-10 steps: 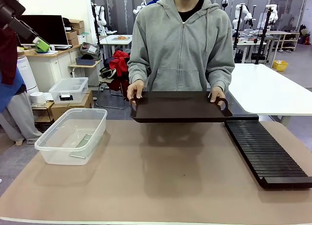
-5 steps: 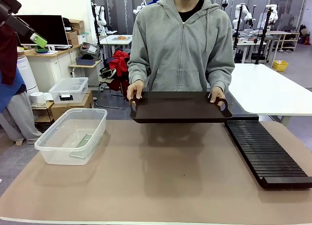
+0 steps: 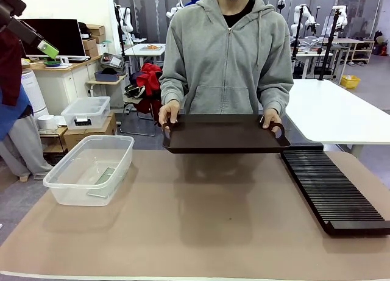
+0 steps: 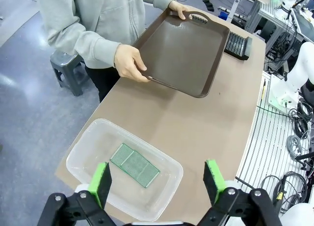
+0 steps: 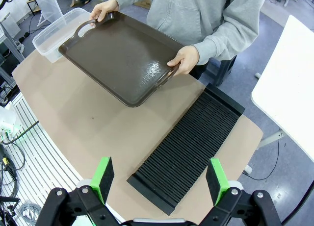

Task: Sort PCBs into racks and boxes based on the side picked up.
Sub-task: If the short side of the Blank PCB is picked up, insert it into the PCB Rack ; if the long side is picked up, place it in the Organizing box.

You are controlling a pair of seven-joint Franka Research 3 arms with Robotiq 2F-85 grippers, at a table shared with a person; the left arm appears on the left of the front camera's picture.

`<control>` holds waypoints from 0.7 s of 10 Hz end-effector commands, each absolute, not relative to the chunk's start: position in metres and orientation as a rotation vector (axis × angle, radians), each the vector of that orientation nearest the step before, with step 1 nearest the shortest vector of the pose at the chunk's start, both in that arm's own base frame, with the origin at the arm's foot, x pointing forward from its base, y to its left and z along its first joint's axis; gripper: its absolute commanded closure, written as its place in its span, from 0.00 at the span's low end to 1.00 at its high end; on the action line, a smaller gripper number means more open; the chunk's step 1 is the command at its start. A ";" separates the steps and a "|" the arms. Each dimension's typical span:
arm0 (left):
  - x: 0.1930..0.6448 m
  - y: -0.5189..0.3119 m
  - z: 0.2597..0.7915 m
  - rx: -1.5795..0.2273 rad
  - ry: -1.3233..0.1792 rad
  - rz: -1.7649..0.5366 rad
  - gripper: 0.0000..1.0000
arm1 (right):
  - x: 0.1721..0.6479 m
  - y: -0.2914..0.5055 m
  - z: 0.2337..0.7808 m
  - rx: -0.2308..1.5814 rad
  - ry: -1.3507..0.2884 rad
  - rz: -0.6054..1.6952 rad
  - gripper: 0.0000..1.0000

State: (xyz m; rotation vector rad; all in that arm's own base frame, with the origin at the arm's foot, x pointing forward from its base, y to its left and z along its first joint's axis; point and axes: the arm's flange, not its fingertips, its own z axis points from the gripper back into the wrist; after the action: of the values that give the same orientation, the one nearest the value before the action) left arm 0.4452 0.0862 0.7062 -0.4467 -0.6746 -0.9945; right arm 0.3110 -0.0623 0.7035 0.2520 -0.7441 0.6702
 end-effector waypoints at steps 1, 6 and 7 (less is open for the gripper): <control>0.445 0.086 0.706 -0.449 -0.671 -0.996 0.00 | 0.310 -0.061 0.703 0.255 -0.748 0.665 0.00; 0.445 0.086 0.706 -0.449 -0.671 -0.996 0.00 | 0.310 -0.061 0.703 0.255 -0.748 0.665 0.00; 0.445 0.086 0.706 -0.449 -0.671 -0.996 0.00 | 0.310 -0.061 0.703 0.255 -0.748 0.665 0.00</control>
State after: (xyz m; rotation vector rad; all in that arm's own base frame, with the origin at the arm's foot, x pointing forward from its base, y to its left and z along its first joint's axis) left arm 0.4452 0.0862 0.7061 -0.4468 -0.6745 -0.9946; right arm 0.3110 -0.0623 0.7035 0.2520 -0.7440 0.6702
